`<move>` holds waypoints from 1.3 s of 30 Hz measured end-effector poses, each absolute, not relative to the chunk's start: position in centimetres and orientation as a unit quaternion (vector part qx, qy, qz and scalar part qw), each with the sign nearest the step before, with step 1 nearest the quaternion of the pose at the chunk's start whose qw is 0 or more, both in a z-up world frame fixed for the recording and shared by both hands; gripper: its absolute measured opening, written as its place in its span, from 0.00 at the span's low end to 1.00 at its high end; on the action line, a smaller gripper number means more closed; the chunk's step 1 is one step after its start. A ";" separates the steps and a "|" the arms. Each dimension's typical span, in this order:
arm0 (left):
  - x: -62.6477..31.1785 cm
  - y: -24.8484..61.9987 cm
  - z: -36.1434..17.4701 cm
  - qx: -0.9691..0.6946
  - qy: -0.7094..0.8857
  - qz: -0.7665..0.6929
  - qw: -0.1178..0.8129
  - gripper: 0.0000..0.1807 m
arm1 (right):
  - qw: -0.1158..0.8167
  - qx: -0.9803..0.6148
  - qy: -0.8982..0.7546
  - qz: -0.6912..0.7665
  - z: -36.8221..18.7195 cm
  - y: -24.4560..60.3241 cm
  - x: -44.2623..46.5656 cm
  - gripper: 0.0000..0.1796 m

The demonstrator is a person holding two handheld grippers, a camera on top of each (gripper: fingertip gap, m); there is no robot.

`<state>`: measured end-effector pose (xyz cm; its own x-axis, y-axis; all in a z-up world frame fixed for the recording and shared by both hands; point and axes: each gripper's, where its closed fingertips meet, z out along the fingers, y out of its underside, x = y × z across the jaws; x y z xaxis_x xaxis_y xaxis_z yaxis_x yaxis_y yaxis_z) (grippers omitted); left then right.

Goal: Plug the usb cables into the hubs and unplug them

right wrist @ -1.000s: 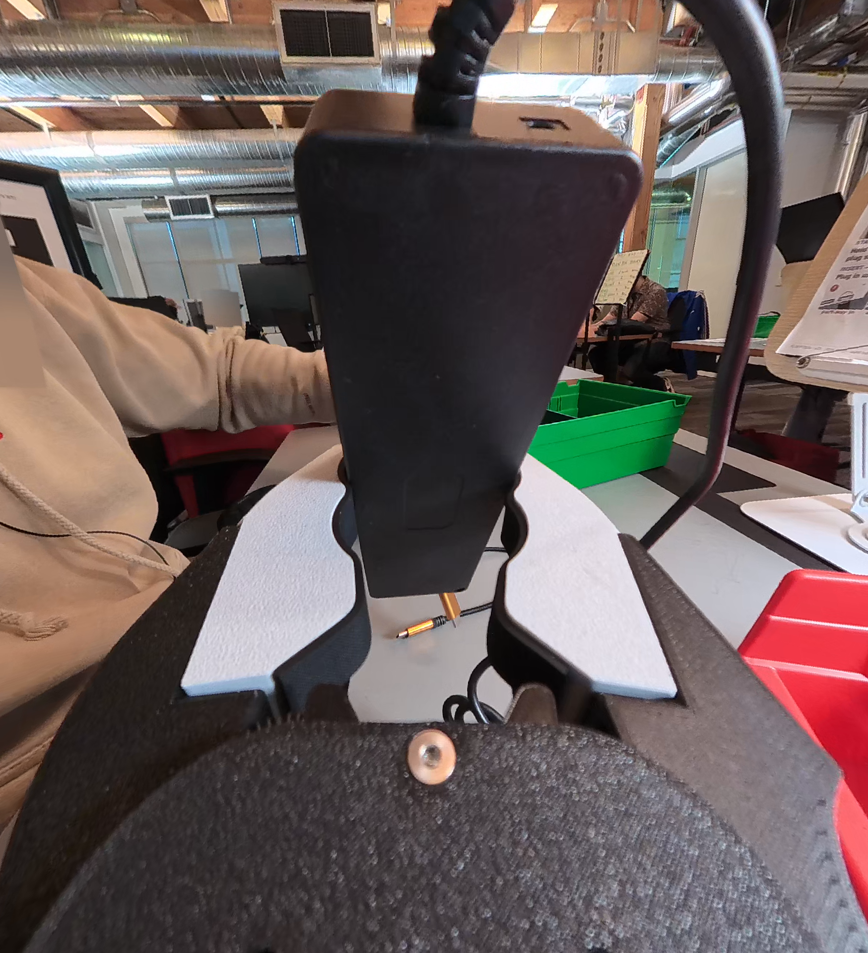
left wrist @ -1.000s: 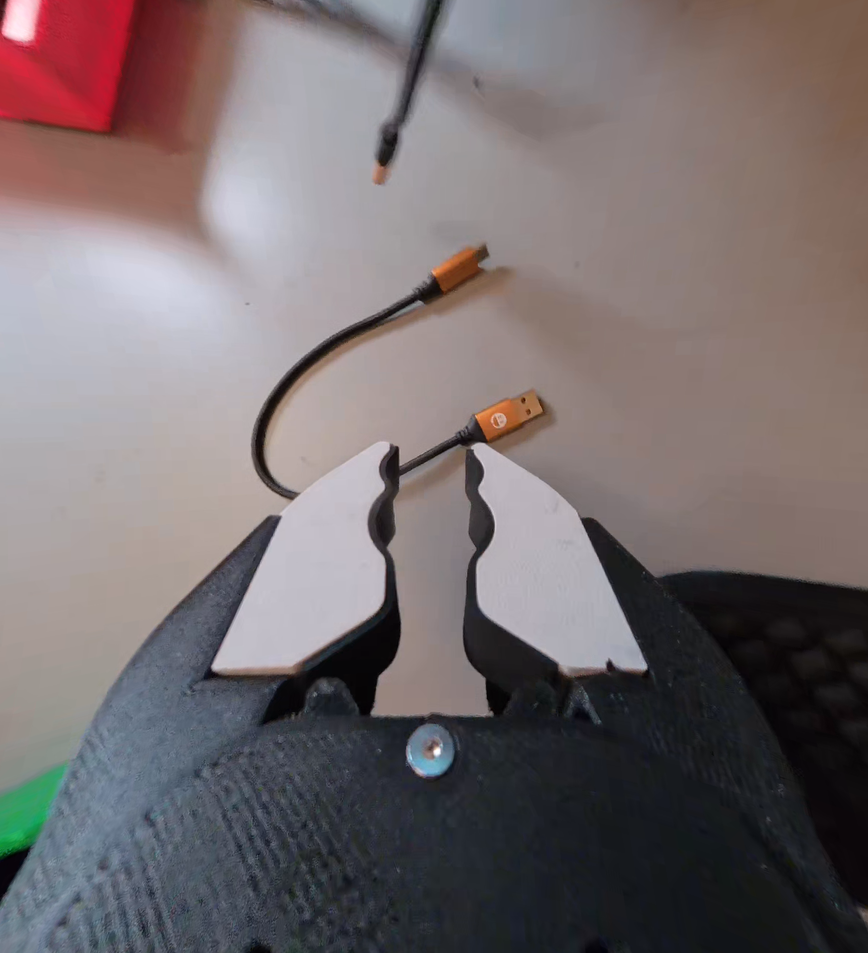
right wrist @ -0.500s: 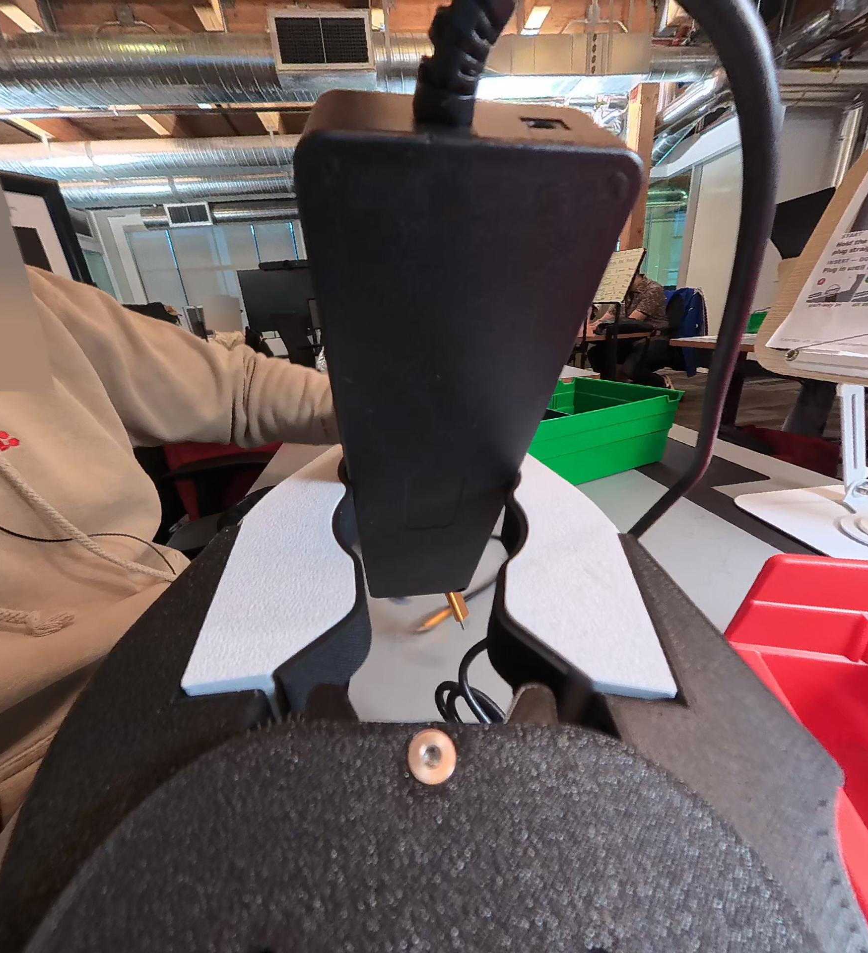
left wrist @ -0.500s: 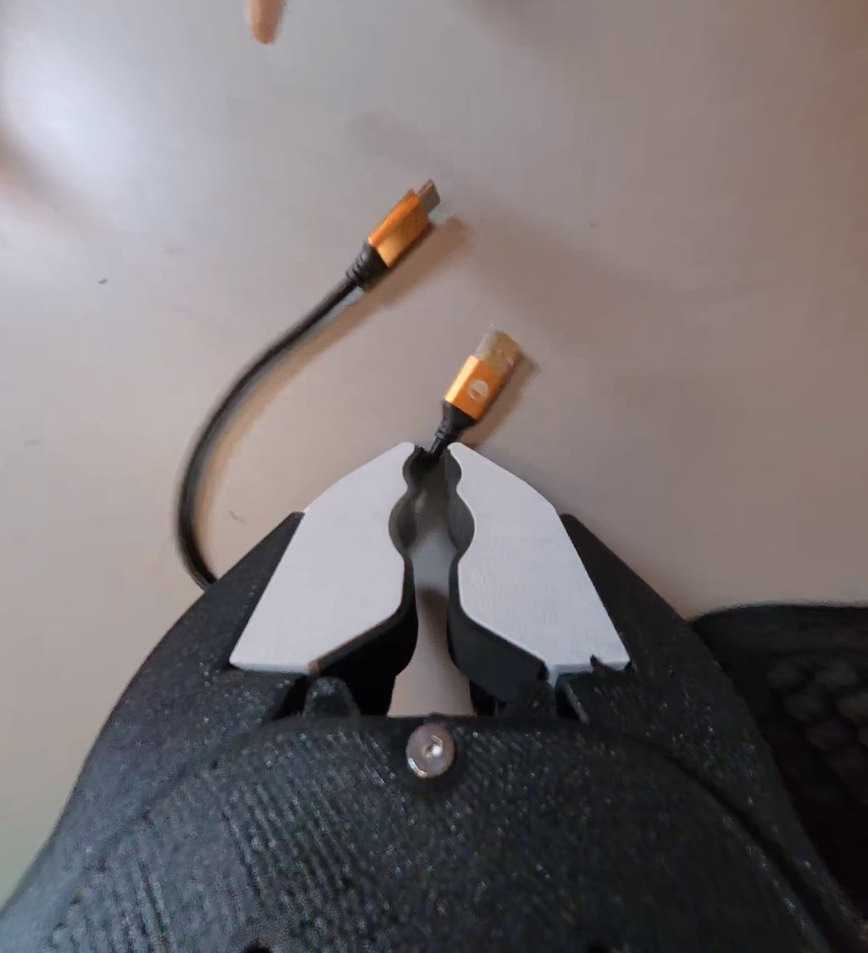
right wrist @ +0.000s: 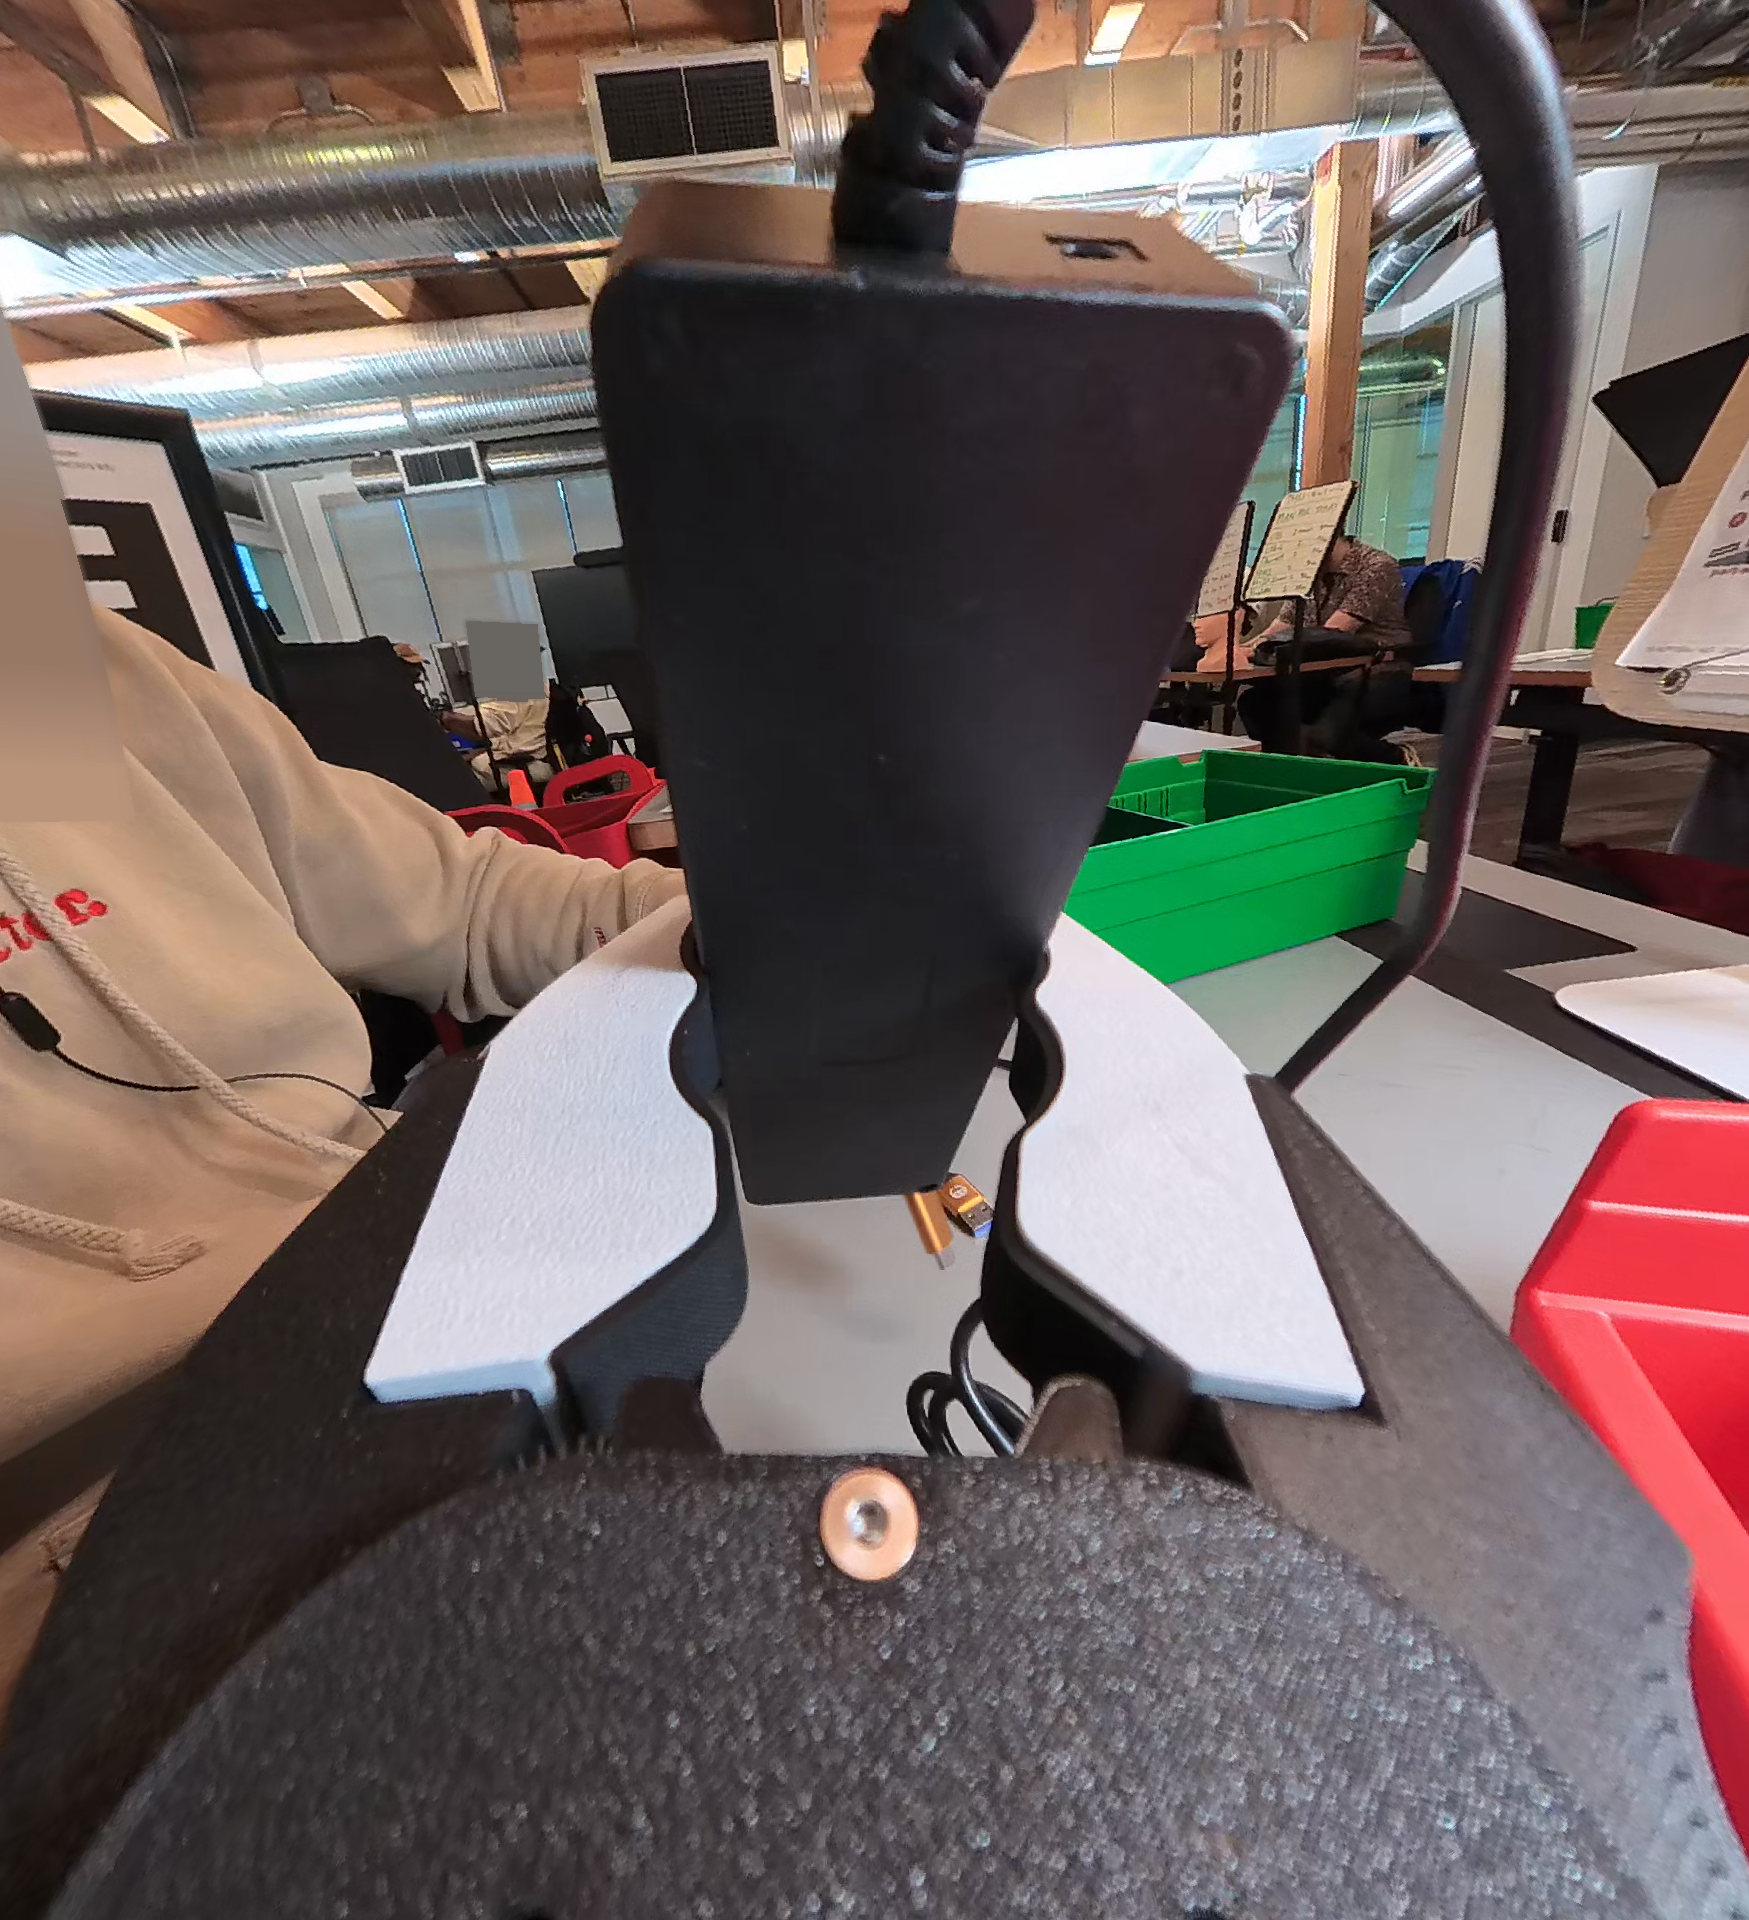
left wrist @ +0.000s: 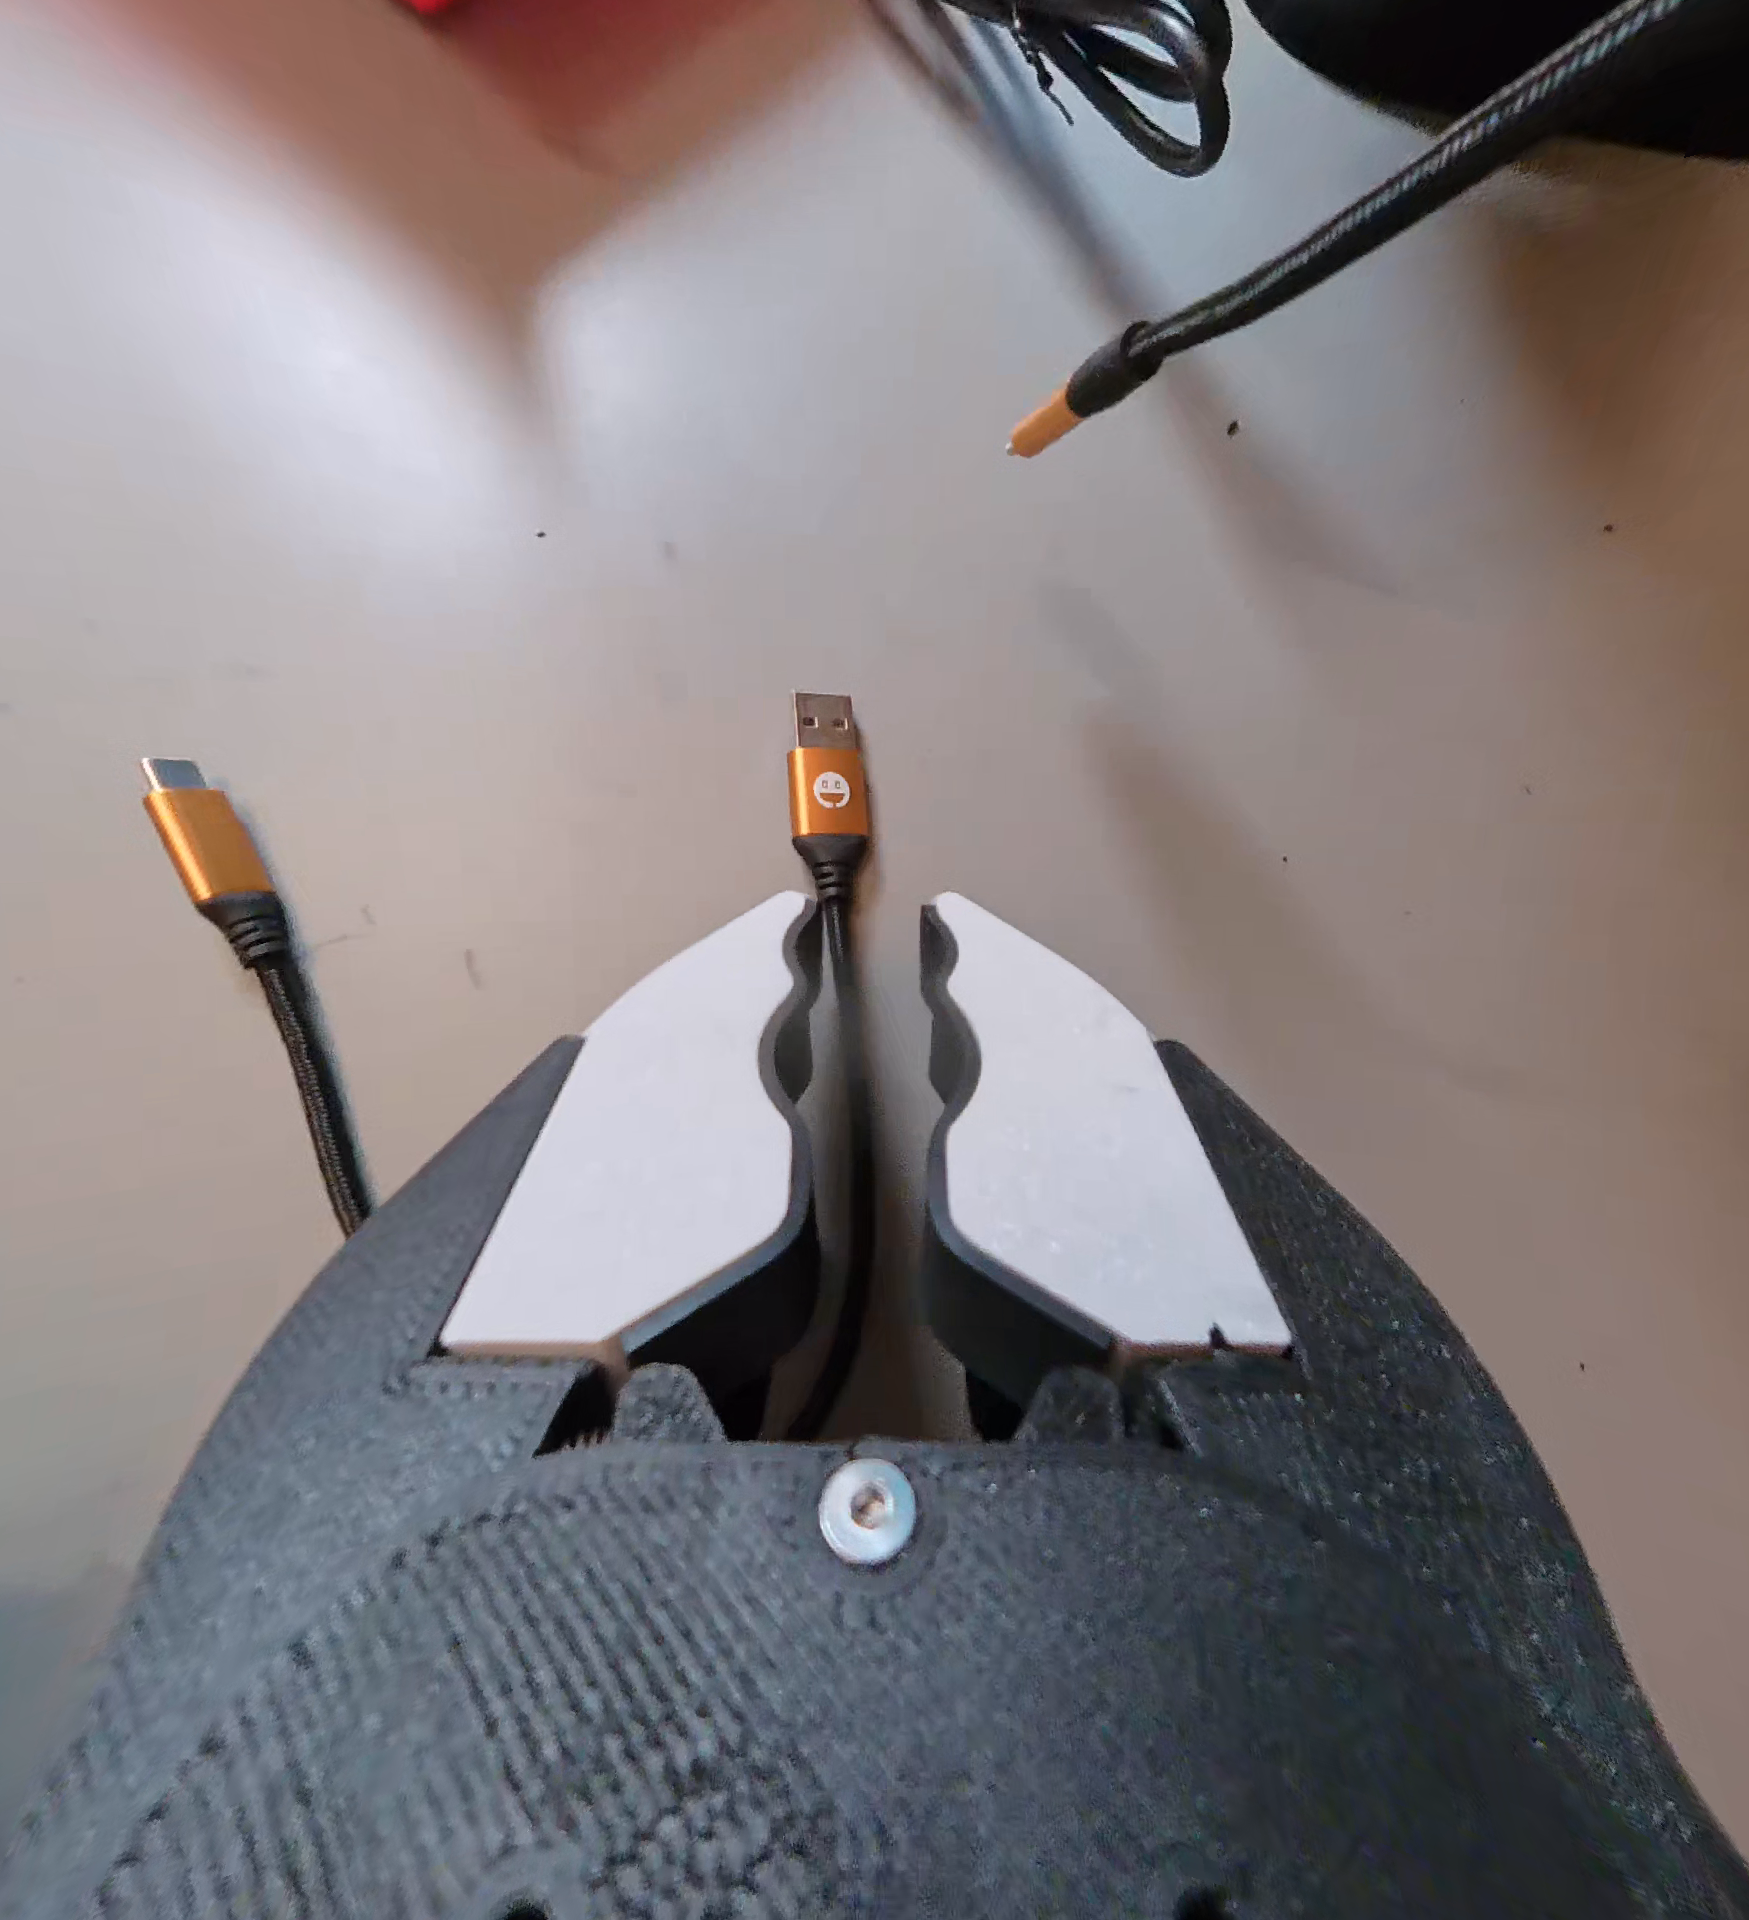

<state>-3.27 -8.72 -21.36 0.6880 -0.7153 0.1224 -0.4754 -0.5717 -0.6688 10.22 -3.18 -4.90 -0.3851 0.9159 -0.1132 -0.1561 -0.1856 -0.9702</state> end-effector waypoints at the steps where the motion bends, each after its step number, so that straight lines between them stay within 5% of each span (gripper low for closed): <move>1: -3.3 -8.6 -21.5 -0.866 0.344 -0.191 0.308 0.11 | 0.401 -0.384 -0.497 0.667 -5.0 -3.2 10.2 0.30; 12: -3.4 -7.5 -22.3 -0.828 0.424 -0.104 0.352 0.04 | 0.403 -0.387 -0.518 0.648 -5.6 -3.6 9.8 0.30; 18: -0.8 -10.0 -14.7 -0.734 0.376 -0.353 0.442 0.04 | 0.392 -0.375 -0.550 0.635 -6.1 -4.9 9.6 0.30; 23: -0.1 -11.5 -9.8 -0.690 0.370 -0.408 0.470 0.04 | 0.361 -0.362 -0.593 0.622 -7.4 -6.7 9.2 0.30; 39: 6.3 -12.0 -8.9 -0.792 0.447 -0.317 0.269 0.04 | 0.329 -0.386 -0.679 0.531 -10.6 -8.9 7.9 0.30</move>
<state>6.29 -12.01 -8.93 0.3984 -0.8792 0.2613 -0.5377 -0.4547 -0.7100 7.91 -8.89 -10.64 -0.4857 0.8734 0.0361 0.1747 0.1375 -0.9750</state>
